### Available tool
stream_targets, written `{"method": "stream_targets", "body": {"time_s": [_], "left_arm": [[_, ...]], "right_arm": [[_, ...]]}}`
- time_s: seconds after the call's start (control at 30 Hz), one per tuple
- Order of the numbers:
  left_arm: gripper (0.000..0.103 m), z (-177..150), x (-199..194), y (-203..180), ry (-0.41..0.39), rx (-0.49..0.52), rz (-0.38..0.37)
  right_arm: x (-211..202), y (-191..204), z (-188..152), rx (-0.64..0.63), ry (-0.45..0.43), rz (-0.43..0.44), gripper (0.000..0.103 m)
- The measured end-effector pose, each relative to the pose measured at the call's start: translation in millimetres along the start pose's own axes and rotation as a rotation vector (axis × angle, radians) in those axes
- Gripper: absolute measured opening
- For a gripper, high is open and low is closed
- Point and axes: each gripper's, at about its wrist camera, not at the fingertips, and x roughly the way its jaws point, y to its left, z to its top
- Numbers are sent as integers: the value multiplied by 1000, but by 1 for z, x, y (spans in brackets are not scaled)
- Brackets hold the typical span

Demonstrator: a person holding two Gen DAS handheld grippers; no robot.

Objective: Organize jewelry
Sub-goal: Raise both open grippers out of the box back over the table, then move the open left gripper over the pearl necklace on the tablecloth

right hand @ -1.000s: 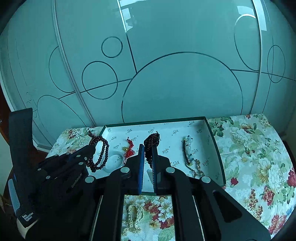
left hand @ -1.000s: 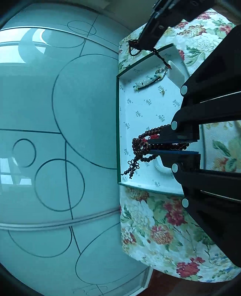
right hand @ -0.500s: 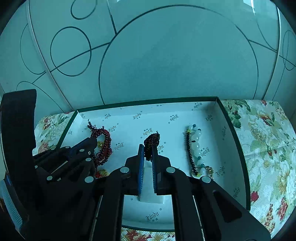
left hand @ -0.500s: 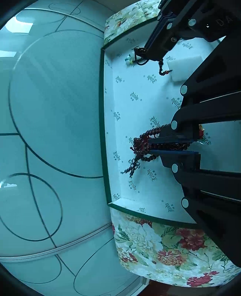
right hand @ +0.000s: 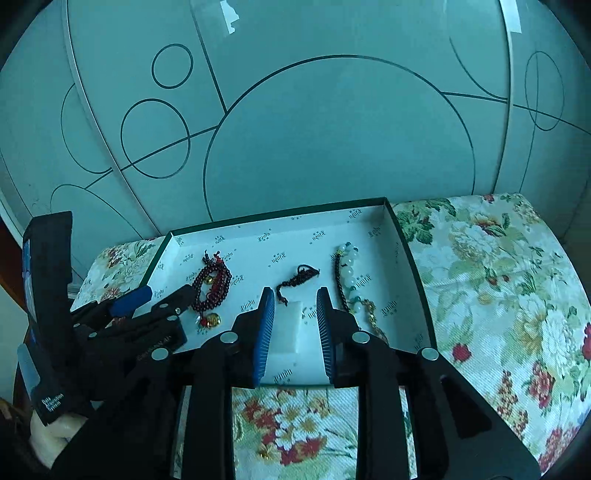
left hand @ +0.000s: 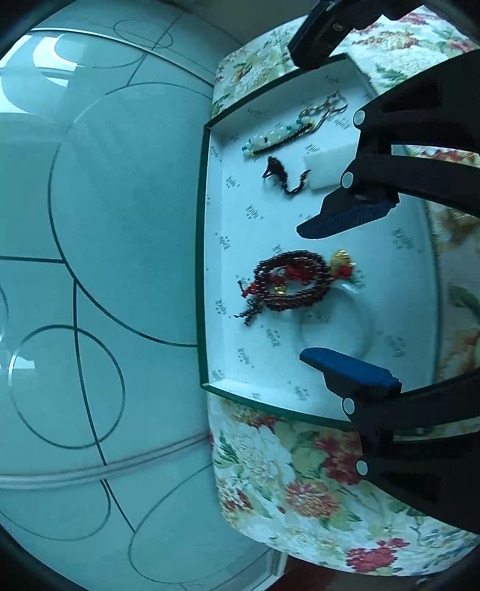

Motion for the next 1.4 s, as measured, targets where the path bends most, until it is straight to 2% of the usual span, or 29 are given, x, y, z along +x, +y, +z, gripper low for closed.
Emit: {"method": "stream_targets", "body": {"time_s": [0.27, 0.6, 0.87, 1.4], "left_arm": [[61, -51, -32, 7, 41, -49, -14], [61, -108, -50, -1, 90, -56, 6], [61, -120, -53, 0, 94, -60, 17], [61, -118, -51, 28, 78, -105, 62]], "right_arm": [[-30, -20, -49, 43, 50, -20, 24], [-44, -15, -102, 43, 114, -18, 24], [-44, 0, -116, 20, 132, -11, 24], [-20, 23, -113, -17, 156, -23, 24]]}}
